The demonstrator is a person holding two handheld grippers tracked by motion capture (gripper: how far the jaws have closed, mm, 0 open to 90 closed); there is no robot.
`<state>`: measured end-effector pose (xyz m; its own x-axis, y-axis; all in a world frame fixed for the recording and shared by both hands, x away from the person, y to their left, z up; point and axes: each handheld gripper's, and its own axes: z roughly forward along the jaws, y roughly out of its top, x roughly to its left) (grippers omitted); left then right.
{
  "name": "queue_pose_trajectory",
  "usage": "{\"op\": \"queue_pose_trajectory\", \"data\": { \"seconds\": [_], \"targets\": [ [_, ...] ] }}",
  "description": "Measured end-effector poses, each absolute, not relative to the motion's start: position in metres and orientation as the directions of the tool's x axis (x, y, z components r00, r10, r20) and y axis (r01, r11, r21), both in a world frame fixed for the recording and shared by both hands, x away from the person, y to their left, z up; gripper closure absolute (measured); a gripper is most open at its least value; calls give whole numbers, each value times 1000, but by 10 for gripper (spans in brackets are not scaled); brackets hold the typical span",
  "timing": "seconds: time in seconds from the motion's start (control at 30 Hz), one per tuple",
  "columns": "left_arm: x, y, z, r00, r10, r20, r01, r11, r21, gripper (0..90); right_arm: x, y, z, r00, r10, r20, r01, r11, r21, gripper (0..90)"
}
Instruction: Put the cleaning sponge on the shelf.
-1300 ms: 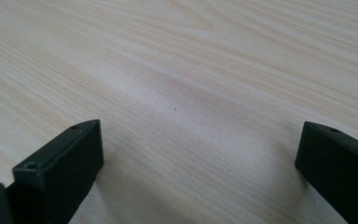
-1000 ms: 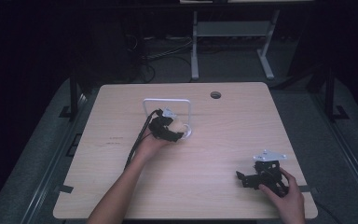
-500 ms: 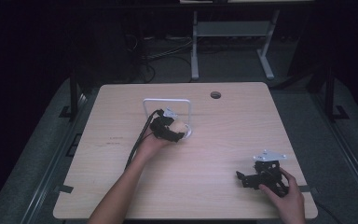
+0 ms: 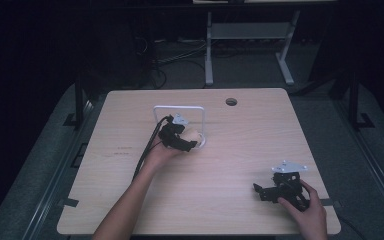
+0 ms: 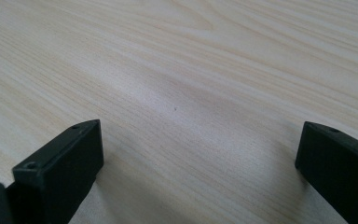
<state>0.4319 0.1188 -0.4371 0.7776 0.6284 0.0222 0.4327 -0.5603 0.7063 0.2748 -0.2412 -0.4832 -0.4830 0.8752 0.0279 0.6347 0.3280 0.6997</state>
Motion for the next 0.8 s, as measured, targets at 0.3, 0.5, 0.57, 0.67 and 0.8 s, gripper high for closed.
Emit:
{"op": "queue_pose_trajectory", "data": {
  "seconds": [0.3,0.5,0.57,0.67,0.8],
  "targets": [
    [423,130,-420,773,632,46,408,-552,727,207,275,-241,-483,-483,875,28,635,328,700,7],
    [411,138,-407,774,633,33,405,-534,742,217,275,-241,-483,-483,875,28,635,328,700,7],
    [407,141,-405,778,628,17,408,-525,747,233,275,-241,-483,-483,875,27,635,328,700,7],
    [400,146,-402,783,622,-8,408,-503,762,302,275,-241,-483,-483,875,28,635,328,700,7],
    [391,150,-396,790,612,-32,409,-488,771,397,275,-241,-483,-483,875,27,635,328,700,7]
  ]
}}
